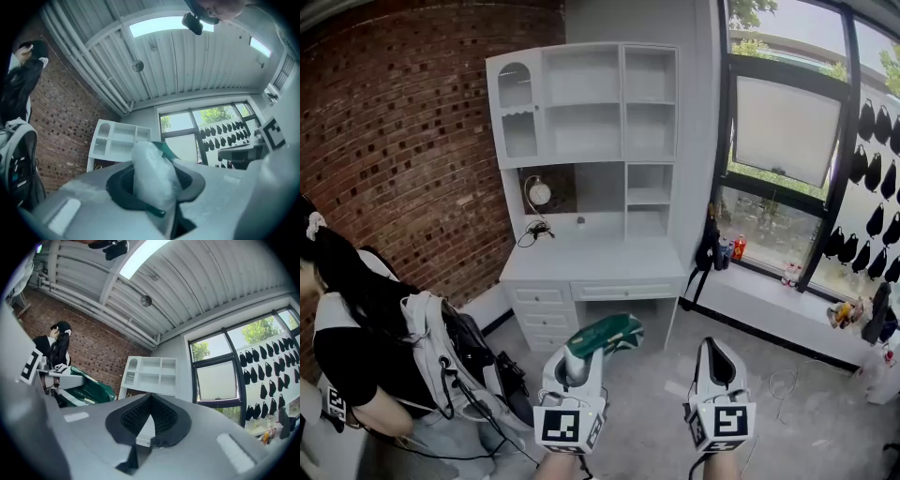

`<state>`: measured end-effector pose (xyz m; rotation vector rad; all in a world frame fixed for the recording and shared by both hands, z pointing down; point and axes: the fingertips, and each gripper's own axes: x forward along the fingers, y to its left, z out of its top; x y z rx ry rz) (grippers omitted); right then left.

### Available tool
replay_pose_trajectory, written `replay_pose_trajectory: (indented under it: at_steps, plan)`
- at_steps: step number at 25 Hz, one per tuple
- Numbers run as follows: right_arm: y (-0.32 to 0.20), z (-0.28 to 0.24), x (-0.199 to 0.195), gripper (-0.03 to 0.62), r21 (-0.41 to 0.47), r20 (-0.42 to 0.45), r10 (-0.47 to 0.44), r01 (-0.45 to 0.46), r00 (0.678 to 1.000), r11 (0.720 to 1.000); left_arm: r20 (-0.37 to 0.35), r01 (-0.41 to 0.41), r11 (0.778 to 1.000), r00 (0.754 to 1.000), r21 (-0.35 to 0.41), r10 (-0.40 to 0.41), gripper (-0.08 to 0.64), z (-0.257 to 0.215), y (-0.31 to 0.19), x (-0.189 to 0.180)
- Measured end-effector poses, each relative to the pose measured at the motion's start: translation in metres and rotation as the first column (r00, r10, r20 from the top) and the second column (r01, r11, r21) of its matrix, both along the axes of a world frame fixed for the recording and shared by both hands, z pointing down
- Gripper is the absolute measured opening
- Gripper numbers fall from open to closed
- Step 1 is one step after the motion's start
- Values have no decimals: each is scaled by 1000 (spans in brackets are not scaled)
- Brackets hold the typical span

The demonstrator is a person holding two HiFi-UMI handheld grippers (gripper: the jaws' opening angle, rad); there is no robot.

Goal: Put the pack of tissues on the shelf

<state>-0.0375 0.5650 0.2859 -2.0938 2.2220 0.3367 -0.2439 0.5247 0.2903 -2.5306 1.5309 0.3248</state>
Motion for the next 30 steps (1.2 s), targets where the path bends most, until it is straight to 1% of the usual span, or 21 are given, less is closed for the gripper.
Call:
replay_pose_trajectory:
  at_steps: [6,10,16,17,18,20,21,26,30]
  plan:
    - [-7,0,12,-3,-2,7,-3,3,1000,1000,7,0,1000,1000,-5,1,114,0,-8,14]
    - [-13,-2,29,-3,-4,15,-11,11,1000,1000,5,5,1000,1000,-5,-5,114,-3,-13,30]
    - [-18,-4,51,2,59,76,-75,71,994,996,-5,30,1000,1000,1,-30,114,-1,-17,49]
    - [-19,-5,53,41,63,82,-89,84,993,994,-3,33,999,999,3,-33,114,0,-18,51]
    - [-20,-5,54,98,66,88,-101,96,991,993,-1,36,999,999,2,-36,114,0,-18,52]
    - [-20,-7,59,153,65,103,-119,113,988,992,6,47,999,999,-5,-47,114,-1,-15,55]
    - [-19,-9,61,165,62,108,-127,121,986,991,9,55,998,998,-9,-55,114,-2,-12,57]
    - [-19,-12,67,181,34,129,-157,154,979,987,19,95,995,995,-37,-95,114,-11,-5,59]
    - [-50,10,53,184,22,131,-148,146,980,989,23,82,996,996,-44,-81,114,10,-38,46]
